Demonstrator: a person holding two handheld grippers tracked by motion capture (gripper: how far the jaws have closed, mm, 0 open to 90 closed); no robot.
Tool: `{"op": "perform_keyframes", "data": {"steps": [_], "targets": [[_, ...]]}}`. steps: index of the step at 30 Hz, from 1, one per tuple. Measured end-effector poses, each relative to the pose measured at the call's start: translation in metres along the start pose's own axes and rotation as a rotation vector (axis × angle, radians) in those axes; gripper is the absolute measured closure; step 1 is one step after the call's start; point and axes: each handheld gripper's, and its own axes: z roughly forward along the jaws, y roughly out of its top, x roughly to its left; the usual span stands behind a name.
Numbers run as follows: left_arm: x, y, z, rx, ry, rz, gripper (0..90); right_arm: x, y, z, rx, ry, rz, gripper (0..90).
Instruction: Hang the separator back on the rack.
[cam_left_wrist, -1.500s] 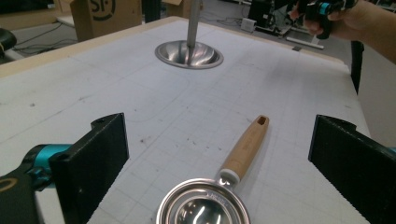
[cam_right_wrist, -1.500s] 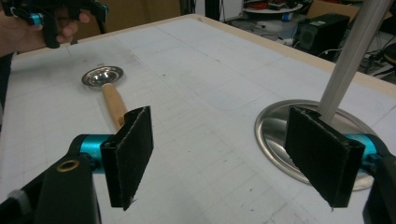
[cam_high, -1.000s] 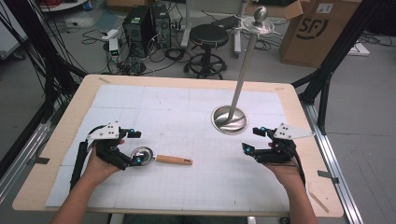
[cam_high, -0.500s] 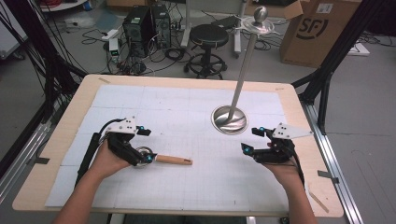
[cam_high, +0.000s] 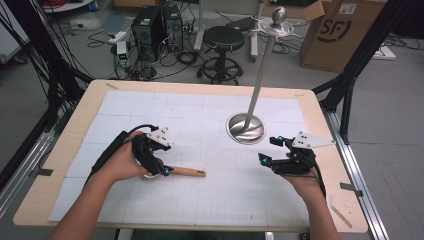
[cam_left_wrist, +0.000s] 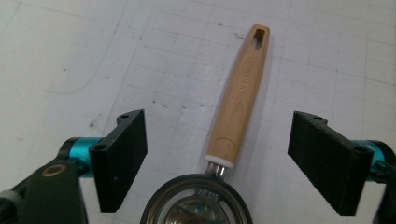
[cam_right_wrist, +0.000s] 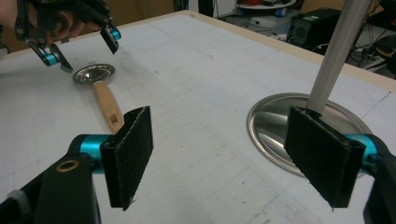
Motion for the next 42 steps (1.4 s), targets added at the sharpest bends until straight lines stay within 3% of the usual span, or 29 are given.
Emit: {"op": "perform_keyframes", "data": {"steps": [4, 13, 19, 28, 42], "targets": [[-0.002, 0.005, 0.011, 0.097, -0.007, 0.038, 27.0, 0.000, 0.000, 0.001, 0.005, -0.002, -0.002, 23.3], [0.002, 0.001, 0.025, 0.202, -0.022, 0.040, 41.2, 0.001, -0.001, 0.002, 0.001, 0.002, -0.002, 23.5], [-0.001, 0.002, 0.038, 0.260, -0.035, 0.064, 50.9, 0.000, -0.002, 0.004, 0.012, 0.003, -0.003, 23.5], [0.002, 0.002, 0.038, 0.262, -0.035, 0.070, 64.7, 0.002, -0.001, 0.004, 0.005, 0.005, -0.011, 23.7], [0.002, 0.001, 0.036, 0.253, -0.035, 0.065, 69.1, 0.001, 0.000, 0.003, 0.001, 0.003, -0.013, 23.8]]}}
